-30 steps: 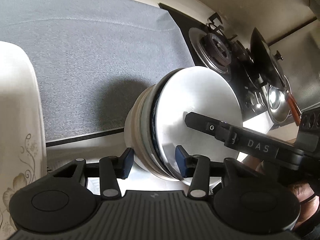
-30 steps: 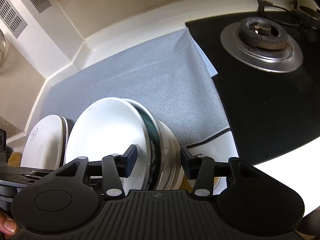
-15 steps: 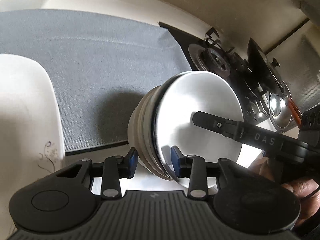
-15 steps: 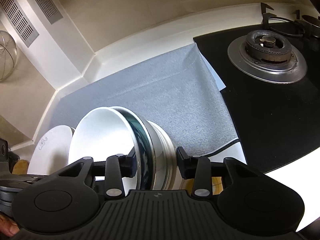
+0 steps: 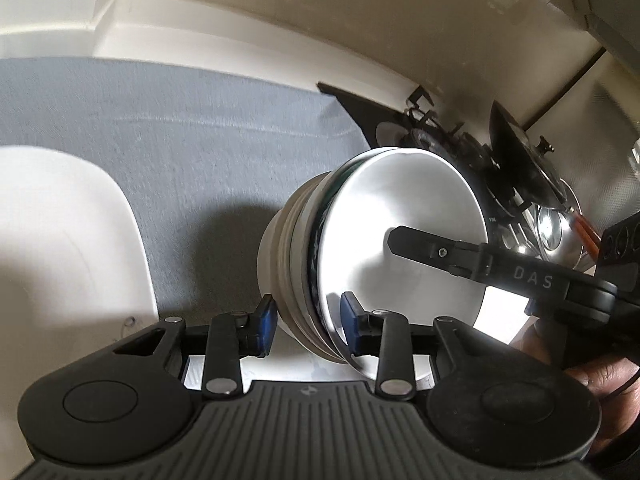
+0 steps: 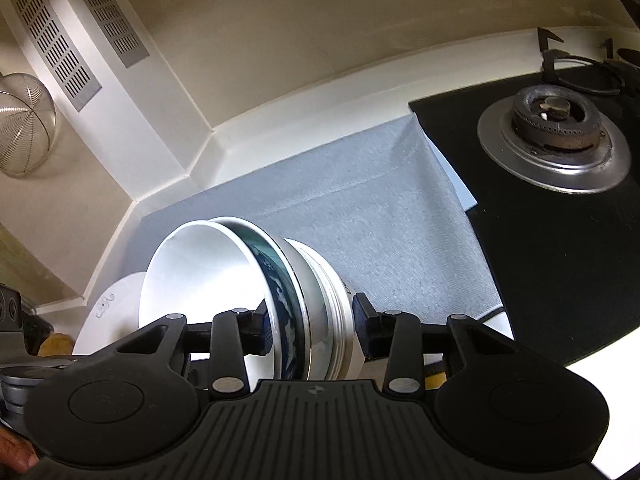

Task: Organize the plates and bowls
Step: 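Lift the bowl stack with the left gripper and swing it over the plates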

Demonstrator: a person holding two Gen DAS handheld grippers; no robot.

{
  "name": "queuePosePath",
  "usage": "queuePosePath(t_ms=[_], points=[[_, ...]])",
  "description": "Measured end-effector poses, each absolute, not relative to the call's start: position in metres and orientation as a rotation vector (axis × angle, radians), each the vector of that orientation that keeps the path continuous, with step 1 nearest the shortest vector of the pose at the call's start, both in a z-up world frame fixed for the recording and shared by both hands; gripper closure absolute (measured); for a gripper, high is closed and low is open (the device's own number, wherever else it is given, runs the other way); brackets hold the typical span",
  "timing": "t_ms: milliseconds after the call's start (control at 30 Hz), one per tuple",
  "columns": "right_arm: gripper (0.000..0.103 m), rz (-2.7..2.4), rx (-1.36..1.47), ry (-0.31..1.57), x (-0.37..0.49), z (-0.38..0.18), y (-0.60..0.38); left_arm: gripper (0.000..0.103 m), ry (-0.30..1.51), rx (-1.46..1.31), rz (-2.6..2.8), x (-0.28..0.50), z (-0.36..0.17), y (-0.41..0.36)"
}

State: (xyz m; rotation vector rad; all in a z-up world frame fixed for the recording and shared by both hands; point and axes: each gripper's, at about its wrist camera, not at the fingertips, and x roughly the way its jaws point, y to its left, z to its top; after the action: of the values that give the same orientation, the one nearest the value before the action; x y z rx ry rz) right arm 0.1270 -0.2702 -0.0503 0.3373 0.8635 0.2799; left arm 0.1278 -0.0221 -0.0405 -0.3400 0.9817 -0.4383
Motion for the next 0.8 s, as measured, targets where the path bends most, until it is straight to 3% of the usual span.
queuePosePath(t_ms=[433, 800], points=[[0.062, 0.416, 0.274, 0.743, 0.146, -0.004, -0.227, 0.066, 0.792, -0.382, -0.309, 0.109, 0.009, 0.025], [0.062, 0.665, 0.235, 0.845, 0.162, -0.011, -0.135, 0.066, 0.805, -0.438, -0.047, 0.058, 0.012, 0.097]])
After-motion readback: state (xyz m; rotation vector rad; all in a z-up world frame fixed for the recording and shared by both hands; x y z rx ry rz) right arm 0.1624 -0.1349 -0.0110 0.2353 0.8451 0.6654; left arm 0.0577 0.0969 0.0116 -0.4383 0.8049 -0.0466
